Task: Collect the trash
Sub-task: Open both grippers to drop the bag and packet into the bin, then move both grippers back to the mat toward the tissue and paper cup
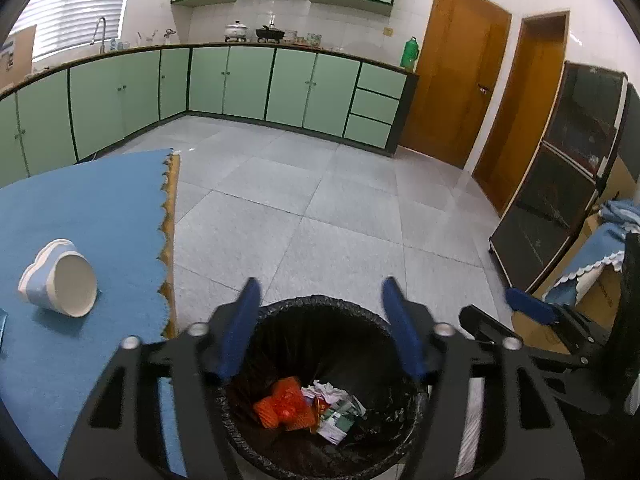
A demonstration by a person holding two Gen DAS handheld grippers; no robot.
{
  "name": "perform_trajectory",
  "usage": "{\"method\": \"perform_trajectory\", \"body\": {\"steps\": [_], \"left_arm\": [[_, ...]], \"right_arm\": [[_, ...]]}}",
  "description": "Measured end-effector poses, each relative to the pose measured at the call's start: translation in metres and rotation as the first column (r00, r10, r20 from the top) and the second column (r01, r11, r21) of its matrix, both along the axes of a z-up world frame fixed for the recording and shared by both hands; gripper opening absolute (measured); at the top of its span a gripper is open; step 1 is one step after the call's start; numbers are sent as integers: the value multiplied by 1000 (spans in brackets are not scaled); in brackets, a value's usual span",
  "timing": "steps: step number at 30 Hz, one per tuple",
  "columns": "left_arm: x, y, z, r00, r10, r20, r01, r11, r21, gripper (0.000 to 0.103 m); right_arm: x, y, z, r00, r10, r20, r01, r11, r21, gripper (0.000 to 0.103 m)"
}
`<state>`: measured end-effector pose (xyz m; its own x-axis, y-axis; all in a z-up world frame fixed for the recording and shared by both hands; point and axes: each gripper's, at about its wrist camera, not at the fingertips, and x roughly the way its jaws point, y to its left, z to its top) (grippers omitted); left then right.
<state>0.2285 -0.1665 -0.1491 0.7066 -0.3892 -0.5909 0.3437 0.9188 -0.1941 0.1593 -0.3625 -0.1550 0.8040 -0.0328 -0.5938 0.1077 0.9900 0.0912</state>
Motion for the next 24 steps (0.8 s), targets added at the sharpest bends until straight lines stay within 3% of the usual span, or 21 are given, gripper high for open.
{"method": "perform_trajectory", "body": {"steps": [2, 12, 18, 24], "left_arm": [[-3, 4, 4, 1000, 11, 10, -11, 1000, -13, 82], [-24, 41, 41, 994, 51, 93, -49, 998, -30, 82], [-46, 87, 65, 976, 150, 156, -151, 988, -6, 84], [-65, 137, 79, 943, 266, 200, -277, 960, 32, 84]], "right_arm": [[-5, 0, 6, 1000, -17, 22, 17, 1000, -8, 95], [-25, 8, 42, 994, -23, 105, 25, 1000, -12, 97], [-32, 34, 61, 988, 23, 151, -25, 1000, 12, 97], [-28, 75, 69, 979, 96, 180, -103, 994, 32, 97]]}}
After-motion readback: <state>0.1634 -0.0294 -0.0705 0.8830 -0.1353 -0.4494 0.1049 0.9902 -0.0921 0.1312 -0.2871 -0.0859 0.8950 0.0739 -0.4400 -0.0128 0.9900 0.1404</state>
